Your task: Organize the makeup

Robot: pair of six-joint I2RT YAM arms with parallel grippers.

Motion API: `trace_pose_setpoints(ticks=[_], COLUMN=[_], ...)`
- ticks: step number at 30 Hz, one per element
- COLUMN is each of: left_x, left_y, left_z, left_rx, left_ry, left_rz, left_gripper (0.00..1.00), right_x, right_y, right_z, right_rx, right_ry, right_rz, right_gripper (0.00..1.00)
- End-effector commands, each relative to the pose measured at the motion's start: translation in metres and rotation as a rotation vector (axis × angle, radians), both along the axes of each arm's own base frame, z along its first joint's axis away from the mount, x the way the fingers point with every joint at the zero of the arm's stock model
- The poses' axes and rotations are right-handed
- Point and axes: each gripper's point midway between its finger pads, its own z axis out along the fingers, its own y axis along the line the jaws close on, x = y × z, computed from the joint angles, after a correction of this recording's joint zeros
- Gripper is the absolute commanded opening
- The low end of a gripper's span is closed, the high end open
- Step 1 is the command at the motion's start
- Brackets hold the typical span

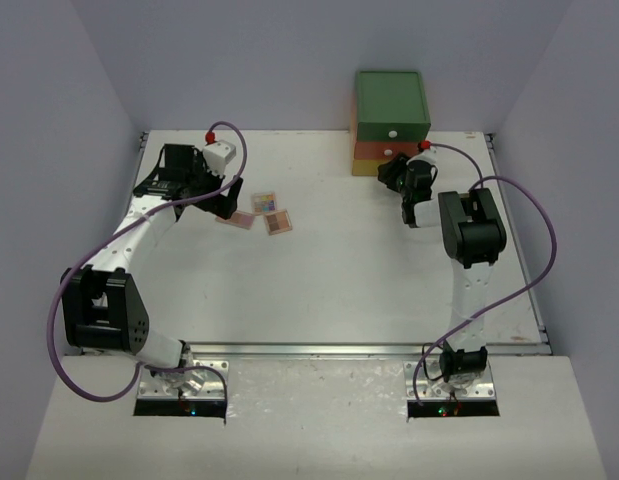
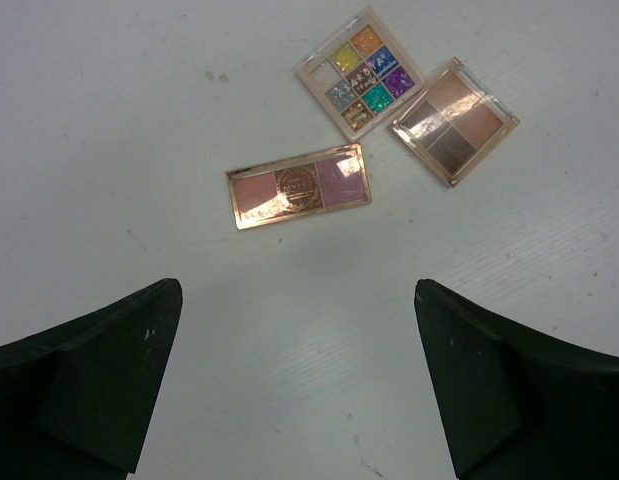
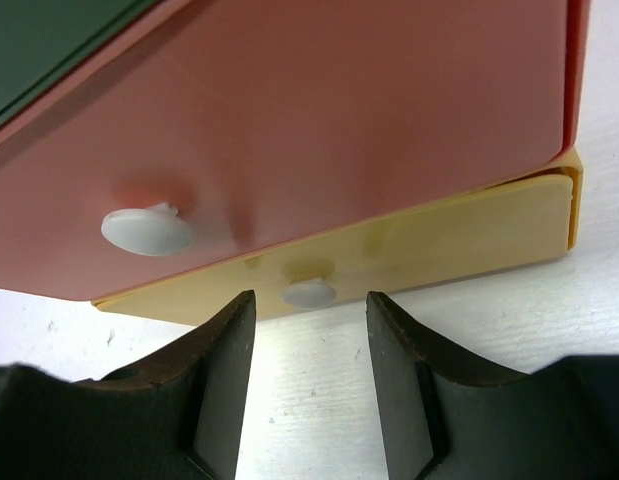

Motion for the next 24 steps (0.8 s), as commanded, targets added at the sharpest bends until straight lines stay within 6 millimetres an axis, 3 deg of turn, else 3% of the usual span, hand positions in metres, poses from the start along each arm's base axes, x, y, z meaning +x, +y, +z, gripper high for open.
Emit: trace_pose_setpoints(ticks=[1, 9, 18, 24], left_x=[0.007, 0.005, 0.005, 0.005], left_y=[0.000, 0.002, 0.004, 0.005], left_z=[0.004, 0.002, 0.005, 0.004], left_rx=[-0.012, -0.004, 0.002, 0.002], left_ry=[-0.036, -0.031, -0.037, -0.037], left_rz=[-0.007, -0.005, -0.002, 0.000], left_gripper=[1.00, 1.00, 1.00, 1.00], right_x=[0.016, 0.021, 0.026, 0.025], right_y=[0.000, -0.002, 0.003, -0.004], right_z=[0.027, 0.025, 0.023, 0.027], right_rx=[0.050, 0.049, 0.108, 0.106], right_ry=[-0.092, -0.099, -0.097, -0.124], right_rz=[-0.029, -0.040, -0.042, -0.077], right_gripper=[0.48, 0.41, 0.39, 0.32])
